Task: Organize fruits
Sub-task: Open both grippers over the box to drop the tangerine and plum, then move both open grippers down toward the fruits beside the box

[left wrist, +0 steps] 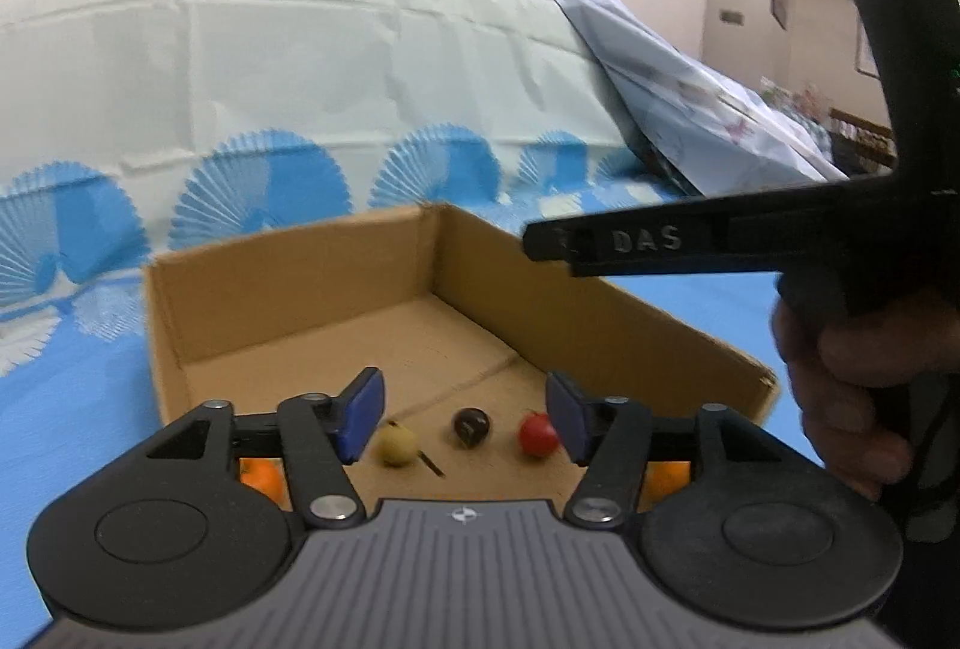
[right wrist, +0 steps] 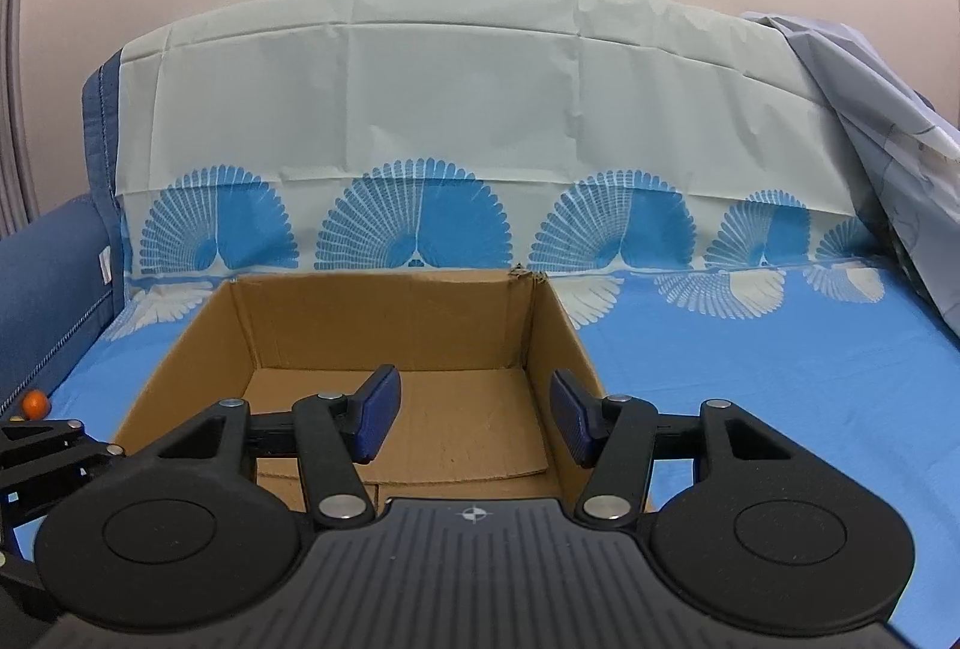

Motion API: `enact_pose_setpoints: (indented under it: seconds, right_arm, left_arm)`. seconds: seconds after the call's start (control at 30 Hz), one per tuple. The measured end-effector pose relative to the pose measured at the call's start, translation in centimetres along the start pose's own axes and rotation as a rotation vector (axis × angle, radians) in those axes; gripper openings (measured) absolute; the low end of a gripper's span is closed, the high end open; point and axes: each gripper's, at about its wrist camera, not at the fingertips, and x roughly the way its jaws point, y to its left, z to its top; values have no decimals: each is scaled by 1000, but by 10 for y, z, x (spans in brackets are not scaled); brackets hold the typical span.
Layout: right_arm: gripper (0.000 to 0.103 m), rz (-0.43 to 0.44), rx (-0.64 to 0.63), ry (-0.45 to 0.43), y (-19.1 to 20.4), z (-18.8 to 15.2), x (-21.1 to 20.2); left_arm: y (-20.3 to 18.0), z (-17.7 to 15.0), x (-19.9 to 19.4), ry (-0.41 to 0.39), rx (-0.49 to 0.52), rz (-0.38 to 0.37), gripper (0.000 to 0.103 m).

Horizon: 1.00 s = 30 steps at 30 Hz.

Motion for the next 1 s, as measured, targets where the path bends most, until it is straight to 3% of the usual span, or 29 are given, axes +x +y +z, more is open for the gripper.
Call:
enact_pose_setpoints:
  seconds: [0.17,0.27,0.3,0.37,0.47,0.63,0.83,1.0]
  right_arm:
    - [55,33,34,-19,10,3,-2]
    - [33,60,54,-35,21,2,-4]
    - [15,72,58,-44,25,2,-5]
    - [4,92,53,-70,36,2,-9]
    - [4,120,52,-89,52,2,-14]
    - [5,163,82,-84,70,1,-17]
    - [5,209,74,-86,90,-1,-17]
    - [6,247,62,-66,102,-3,-13]
  left_arm:
    - [10,-2,-14,-80,-10,54,70]
    - [16,-2,-22,-87,-7,89,63]
    - [20,-2,-25,-82,-13,93,59]
    - [28,-1,-31,-72,-33,100,42]
    - [41,2,-42,-62,-54,133,22]
    - [70,7,-74,-44,-141,221,22]
    - [107,30,-113,-64,-119,309,22]
    - [139,30,-126,-49,-144,326,22]
